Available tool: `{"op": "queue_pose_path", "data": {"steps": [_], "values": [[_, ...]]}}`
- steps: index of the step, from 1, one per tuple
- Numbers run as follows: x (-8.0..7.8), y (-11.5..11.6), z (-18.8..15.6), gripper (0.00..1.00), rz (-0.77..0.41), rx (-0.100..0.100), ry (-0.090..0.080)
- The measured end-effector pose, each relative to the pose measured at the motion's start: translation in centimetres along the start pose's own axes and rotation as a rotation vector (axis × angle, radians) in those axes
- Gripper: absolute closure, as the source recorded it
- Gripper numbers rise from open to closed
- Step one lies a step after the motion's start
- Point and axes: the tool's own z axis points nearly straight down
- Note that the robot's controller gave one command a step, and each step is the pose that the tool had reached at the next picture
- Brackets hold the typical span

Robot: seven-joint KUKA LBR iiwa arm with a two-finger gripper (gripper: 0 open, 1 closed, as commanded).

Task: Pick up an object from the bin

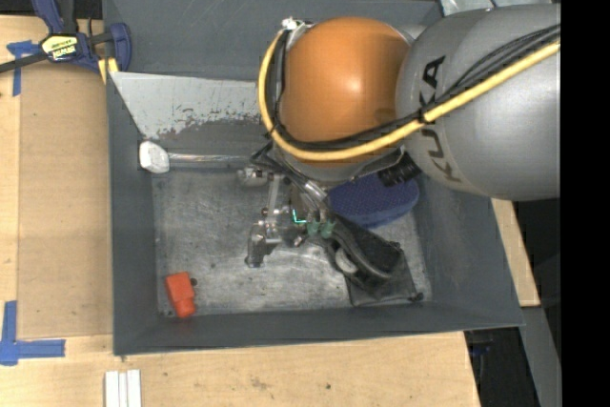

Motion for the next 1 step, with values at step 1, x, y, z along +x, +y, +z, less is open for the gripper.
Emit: {"op": "queue_pose_path", "data": {"steps": [1], "values": [[-0.21, -8.98, 8.04, 0.0, -0.089, 0.003, 0.0]]}}
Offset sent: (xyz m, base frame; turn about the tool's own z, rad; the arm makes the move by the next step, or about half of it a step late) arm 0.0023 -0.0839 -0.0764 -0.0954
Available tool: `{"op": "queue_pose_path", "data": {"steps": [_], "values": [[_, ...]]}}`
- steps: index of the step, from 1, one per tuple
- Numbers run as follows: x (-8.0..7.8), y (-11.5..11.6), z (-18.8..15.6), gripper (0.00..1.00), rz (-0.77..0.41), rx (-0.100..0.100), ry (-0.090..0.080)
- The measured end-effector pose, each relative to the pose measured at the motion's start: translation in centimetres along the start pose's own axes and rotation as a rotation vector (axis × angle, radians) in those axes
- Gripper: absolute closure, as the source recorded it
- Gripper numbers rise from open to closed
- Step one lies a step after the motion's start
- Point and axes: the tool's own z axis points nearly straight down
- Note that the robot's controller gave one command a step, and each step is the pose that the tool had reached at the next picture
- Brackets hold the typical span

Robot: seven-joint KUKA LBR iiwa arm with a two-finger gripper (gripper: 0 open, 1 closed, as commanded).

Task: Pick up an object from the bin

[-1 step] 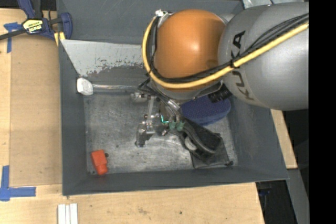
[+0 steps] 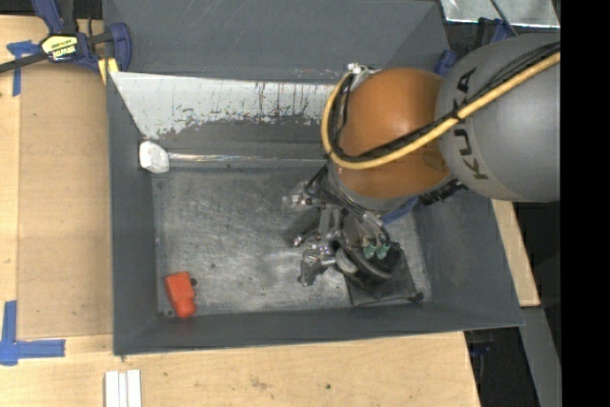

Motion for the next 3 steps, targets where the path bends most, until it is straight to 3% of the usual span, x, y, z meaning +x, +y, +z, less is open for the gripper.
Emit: {"op": "queue_pose_path", "data": {"steps": [1, 2, 3], "values": [[-2.7, -8.9, 5.0, 0.0, -0.039, -0.003, -0.007], [-8.0, -11.3, 8.1, 0.0, -0.295, -0.029, 0.023], [-8.1, -11.6, 8.0, 1.0, -0.295, -0.024, 0.021]]}}
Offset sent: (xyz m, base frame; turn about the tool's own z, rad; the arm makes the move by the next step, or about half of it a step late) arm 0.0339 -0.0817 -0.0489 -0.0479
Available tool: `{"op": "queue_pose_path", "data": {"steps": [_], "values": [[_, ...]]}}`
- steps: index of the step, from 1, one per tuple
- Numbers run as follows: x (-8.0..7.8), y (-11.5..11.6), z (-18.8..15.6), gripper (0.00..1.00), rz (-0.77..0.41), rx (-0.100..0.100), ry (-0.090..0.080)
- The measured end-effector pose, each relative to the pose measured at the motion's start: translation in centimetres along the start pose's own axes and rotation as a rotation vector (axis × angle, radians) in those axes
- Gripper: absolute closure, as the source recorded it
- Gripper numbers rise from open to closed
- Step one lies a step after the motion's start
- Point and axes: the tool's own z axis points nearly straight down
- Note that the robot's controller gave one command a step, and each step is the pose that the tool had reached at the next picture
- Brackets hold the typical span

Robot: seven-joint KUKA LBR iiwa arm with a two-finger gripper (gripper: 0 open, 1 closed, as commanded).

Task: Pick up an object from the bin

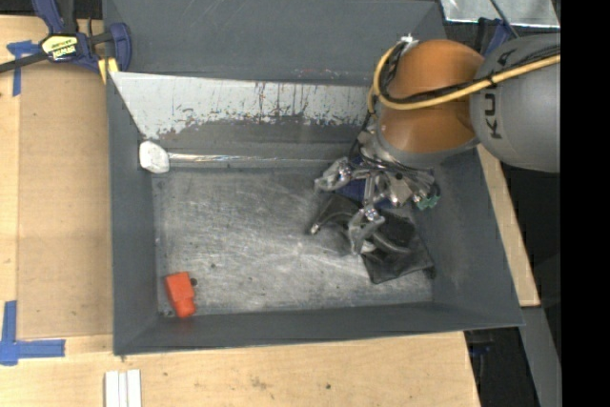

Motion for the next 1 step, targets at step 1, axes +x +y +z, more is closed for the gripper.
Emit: {"op": "queue_pose_path", "data": {"steps": [1], "values": [[-0.16, -5.89, -14.3, 1.0, -0.13, 0.029, -0.027]]}}
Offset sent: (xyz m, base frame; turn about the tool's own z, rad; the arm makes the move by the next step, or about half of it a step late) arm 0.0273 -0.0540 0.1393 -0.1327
